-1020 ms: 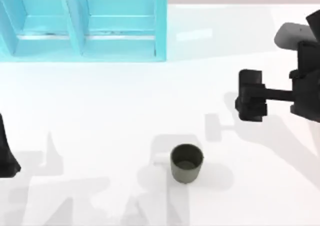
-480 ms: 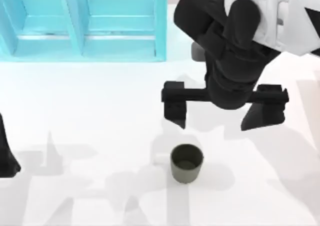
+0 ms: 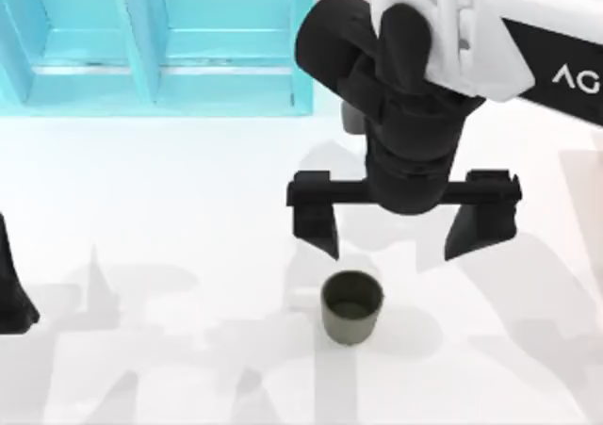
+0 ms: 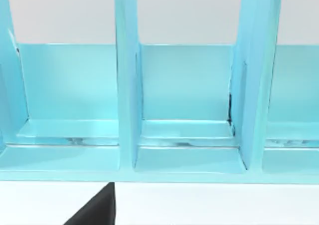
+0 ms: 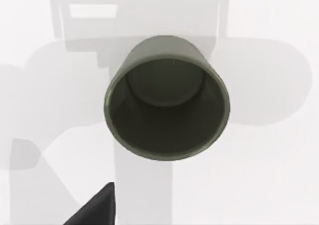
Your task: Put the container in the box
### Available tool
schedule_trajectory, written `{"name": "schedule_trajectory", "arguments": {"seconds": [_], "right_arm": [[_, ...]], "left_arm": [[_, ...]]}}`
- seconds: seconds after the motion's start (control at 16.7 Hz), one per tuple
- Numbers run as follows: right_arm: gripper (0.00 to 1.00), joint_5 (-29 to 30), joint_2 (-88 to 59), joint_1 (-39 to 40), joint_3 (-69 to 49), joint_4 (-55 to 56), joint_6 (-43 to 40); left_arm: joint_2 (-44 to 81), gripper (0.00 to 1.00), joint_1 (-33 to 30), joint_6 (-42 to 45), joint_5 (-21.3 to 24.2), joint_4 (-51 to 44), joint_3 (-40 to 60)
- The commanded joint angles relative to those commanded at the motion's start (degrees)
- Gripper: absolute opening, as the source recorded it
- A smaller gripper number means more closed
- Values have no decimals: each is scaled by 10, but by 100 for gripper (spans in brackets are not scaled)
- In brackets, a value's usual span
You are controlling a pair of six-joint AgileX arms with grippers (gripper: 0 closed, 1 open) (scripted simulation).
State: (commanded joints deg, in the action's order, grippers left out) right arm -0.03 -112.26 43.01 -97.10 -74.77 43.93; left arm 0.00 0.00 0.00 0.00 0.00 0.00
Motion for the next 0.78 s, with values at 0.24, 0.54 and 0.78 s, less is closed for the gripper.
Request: {"name": "schedule_trajectory", "arguments": {"seconds": [0.24, 0.54, 0.78], "right_arm": [[100, 0, -5, -2, 22, 24, -1], [100, 0, -33, 1, 117, 156, 1], [100, 0, -47, 2, 165, 212, 3]], "left_arm": [[0, 100, 0, 0, 0, 0, 0], [0, 100, 0, 0, 0, 0, 0], [0, 100, 0, 0, 0, 0, 0]]}}
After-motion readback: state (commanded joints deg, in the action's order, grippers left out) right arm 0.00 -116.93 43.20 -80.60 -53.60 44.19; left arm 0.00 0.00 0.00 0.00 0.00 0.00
